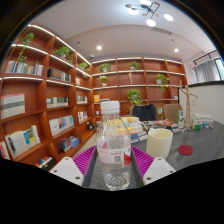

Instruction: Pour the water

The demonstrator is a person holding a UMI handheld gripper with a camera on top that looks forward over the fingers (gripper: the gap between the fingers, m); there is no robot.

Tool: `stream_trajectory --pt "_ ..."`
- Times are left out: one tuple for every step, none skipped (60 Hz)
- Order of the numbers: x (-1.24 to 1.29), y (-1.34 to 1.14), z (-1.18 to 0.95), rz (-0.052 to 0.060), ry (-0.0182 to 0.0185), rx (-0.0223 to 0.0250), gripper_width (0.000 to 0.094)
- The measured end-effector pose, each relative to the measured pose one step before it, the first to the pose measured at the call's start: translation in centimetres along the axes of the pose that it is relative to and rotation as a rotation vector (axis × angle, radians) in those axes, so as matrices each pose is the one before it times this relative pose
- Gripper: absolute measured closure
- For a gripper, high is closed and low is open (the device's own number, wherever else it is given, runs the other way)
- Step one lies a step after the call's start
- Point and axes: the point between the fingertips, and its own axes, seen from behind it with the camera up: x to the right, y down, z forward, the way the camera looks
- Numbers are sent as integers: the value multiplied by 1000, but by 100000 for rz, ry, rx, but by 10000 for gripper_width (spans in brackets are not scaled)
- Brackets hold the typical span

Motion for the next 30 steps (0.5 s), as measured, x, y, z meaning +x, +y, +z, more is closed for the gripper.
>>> stream_trajectory --pt "340 91 168 -285 1575 -342 313" --pt "292 113 120 -665 1282 -269 389" --pt "75 -173 97 -822 592 846 391" --pt "-42 70 9 -628 76 123 394" --pt "-54 102 67 -552 20 -427 409" --pt "55 -76 122 -337 233 283 421" --pt "-18 -6 84 -123 182 0 420" --pt "-7 0 40 -183 52 -19 444" --pt "-9 -29 35 -344 242 60 467" --pt "25 40 35 -532 149 -37 470" --pt "3 -23 52 -268 124 47 507" --pt "199 329 22 -129 -121 169 513" --pt "2 1 -34 -2 98 -157 528" --pt "15 -6 -29 131 112 -157 548" --pt "-11 28 18 -26 -127 -375 548" --pt "56 -23 -17 110 -13 -175 552" --pt "-18 -13 19 289 -116 -57 579" --pt "-40 26 2 -137 -437 -200 581" --pt "-318 -267 919 -108 -23 174 581" --pt "151 192 -437 391 -156 158 581" --pt "61 92 -85 696 -131 -47 580" --pt "75 55 -102 923 19 -32 581" --pt "92 -15 -92 806 84 -152 581" --pt "58 -34 -60 462 169 -142 582" --pt "76 -9 -10 187 104 -271 581" --pt "184 -164 236 954 -49 -546 582" --pt "88 -53 30 1728 251 -386 581" --pt "112 -80 46 2238 470 -325 582" --pt "51 -111 67 2520 71 -360 581" --pt "-124 -83 95 2852 -665 -591 582"
